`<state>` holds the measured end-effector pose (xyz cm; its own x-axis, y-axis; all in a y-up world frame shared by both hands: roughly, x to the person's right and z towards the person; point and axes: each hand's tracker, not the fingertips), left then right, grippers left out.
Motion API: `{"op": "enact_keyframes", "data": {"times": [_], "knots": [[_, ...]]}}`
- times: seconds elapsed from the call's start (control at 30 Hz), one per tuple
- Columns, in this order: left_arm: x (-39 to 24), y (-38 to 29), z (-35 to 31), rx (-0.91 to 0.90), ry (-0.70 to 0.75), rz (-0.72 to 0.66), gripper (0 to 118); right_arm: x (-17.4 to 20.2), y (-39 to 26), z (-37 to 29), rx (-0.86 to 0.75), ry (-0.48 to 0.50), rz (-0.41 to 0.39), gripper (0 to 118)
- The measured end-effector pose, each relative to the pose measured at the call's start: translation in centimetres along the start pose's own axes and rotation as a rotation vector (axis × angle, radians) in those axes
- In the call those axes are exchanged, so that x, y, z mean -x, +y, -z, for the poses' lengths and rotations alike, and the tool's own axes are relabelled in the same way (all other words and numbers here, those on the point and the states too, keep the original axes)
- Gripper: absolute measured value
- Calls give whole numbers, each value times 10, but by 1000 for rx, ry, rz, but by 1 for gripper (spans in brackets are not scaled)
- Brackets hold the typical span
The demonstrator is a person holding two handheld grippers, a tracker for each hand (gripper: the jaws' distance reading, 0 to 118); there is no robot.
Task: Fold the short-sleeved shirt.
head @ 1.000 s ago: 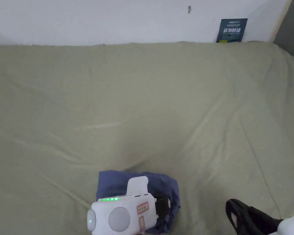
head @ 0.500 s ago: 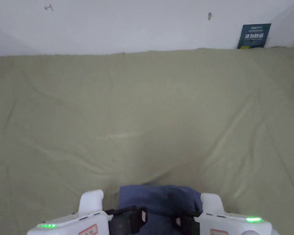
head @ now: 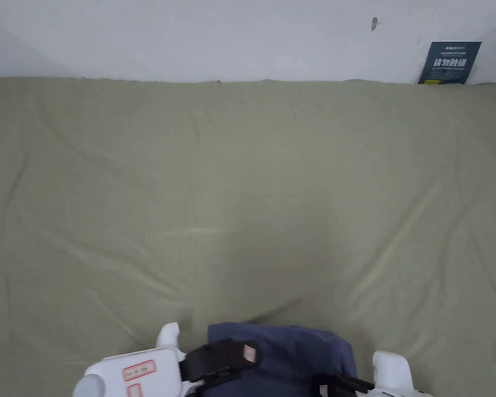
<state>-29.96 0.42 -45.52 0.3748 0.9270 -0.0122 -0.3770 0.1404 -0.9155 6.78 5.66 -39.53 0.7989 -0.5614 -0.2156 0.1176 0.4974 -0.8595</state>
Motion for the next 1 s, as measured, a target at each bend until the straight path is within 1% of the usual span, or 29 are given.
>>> {"op": "enact_keyframes", "data": {"times": [0.03, 0.07, 0.13, 0.17, 0.23, 0.3, 0.33, 0.4, 0.47, 0.5, 0.67, 0.73, 0.77, 0.83, 0.87, 0.9, 0.93, 0.97, 1.0], "knots": [[0, -3, 7, 6, 143, 24, 28, 0, 0, -1, -4, -3, -1, 5], [5, -6, 13, 29, 176, 31, 28, 0, -1, -4, -7, -4, 0, 5], [-3, -1, 6, -5, 38, -52, 28, 6, 0, -12, -11, -5, 1, 5], [-10, 0, 0, 6, 92, -40, 28, 8, -1, -17, -19, 0, -6, 5], [-27, 4, -24, -9, 194, 103, 27, 14, -1, -27, -51, 12, -44, 5], [-35, 14, -57, -55, 215, 129, 27, 15, -1, -33, -69, -8, -82, 5], [-38, 21, -80, -91, 252, 158, 27, 18, 0, -37, -68, -29, -98, 5], [-42, 37, -122, -108, 306, 204, 27, 20, 1, -41, -69, -42, -110, 5], [-40, 59, -172, -135, 410, 235, 27, 23, 1, -45, -72, -54, -116, 5], [-28, 71, -196, -151, 463, 243, 27, 25, 0, -46, -73, -60, -120, 5], [1, 119, -303, -173, 686, 222, 27, 32, -5, -45, -72, -83, -127, 5], [19, 133, -332, -166, 717, 177, 27, 36, -7, -45, -68, -90, -129, 5], [33, 140, -343, -202, 716, 155, 27, 37, -8, -45, -64, -93, -129, 5], [54, 144, -355, -222, 675, 108, 27, 38, -9, -44, -53, -102, -133, 5], [62, 143, -356, -241, 656, 78, 34, 40, -9, -44, -50, -106, -138, 5], [59, 133, -350, -249, 631, 59, 64, 42, -9, -45, -52, -107, -143, 5], [65, 131, -350, -290, 628, 44, 90, 42, -8, -46, -57, -105, -147, 5], [66, 126, -352, -323, 620, 30, 101, 43, -6, -49, -64, -102, -147, 5], [65, 120, -359, -352, 597, 24, 102, 44, -5, -51, -71, -101, -146, 5]]}}
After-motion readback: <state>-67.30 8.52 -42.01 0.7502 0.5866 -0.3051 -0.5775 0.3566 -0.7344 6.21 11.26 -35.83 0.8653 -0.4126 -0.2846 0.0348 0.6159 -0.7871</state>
